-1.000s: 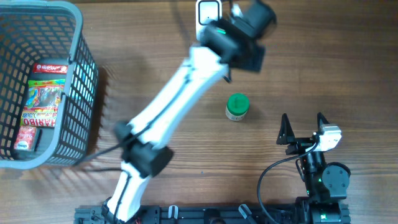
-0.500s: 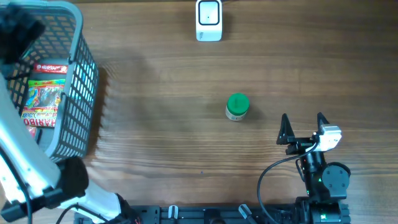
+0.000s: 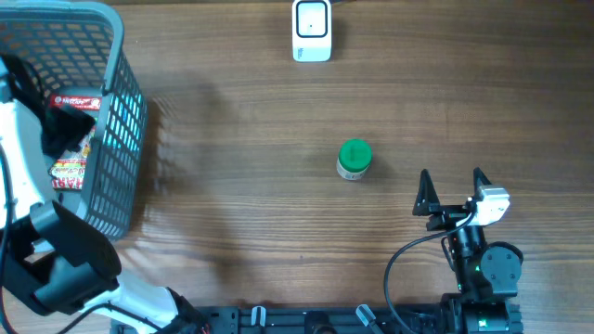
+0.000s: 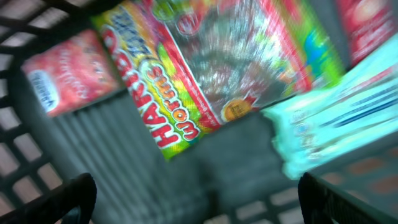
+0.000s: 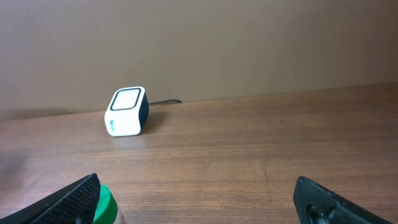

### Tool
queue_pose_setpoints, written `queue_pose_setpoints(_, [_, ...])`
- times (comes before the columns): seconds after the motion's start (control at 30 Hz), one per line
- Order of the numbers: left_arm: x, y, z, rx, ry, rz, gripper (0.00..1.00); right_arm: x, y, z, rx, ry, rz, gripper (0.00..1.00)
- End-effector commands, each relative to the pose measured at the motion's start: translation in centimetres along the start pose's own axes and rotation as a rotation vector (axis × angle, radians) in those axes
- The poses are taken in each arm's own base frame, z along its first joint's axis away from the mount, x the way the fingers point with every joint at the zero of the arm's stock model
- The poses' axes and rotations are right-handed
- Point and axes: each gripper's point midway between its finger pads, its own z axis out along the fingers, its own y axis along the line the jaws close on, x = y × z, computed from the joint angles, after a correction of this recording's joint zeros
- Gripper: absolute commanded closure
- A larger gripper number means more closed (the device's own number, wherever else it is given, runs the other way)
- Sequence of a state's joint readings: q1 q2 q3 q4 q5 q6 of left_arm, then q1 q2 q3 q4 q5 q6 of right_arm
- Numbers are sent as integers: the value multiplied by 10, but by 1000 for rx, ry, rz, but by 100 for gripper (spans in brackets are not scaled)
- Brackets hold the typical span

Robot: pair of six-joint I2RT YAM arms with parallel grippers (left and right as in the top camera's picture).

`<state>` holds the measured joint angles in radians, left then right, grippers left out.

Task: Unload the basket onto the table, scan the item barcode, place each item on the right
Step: 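Return the left gripper to the basket and grasp the Haribo bag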

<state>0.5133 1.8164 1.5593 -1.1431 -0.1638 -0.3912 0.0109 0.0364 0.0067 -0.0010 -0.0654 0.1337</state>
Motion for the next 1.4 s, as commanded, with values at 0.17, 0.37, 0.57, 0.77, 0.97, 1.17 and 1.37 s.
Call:
queue_pose_setpoints(0.17, [-4,-8,51,-17,-63,340,0,0,-2,0,13,-3,-2,0])
queue_pose_setpoints(0.37, [-23,-19,58,-2,-137,435,0,0,-2,0,13,-3,-1,0])
queue_pose_setpoints(0.57, [-3,-18,91,-51,-25,592,2,0,-2,0,13,-3,-2,0])
queue_pose_setpoints(0.77, [-1,-13,107,-93,6,598,25,0,-2,0,13,-3,-1,0])
queue_pose_setpoints(0.97, [4,-14,105,-92,21,605,96,0,-2,0,13,-3,-1,0])
queue_pose_setpoints(1.17, [-12,-53,30,-43,-131,662,96,0,-2,0,13,-3,-2,0])
queue_pose_setpoints(1.37, [-52,-61,-145,103,-500,452,96,0,-2,0,13,-3,-2,0])
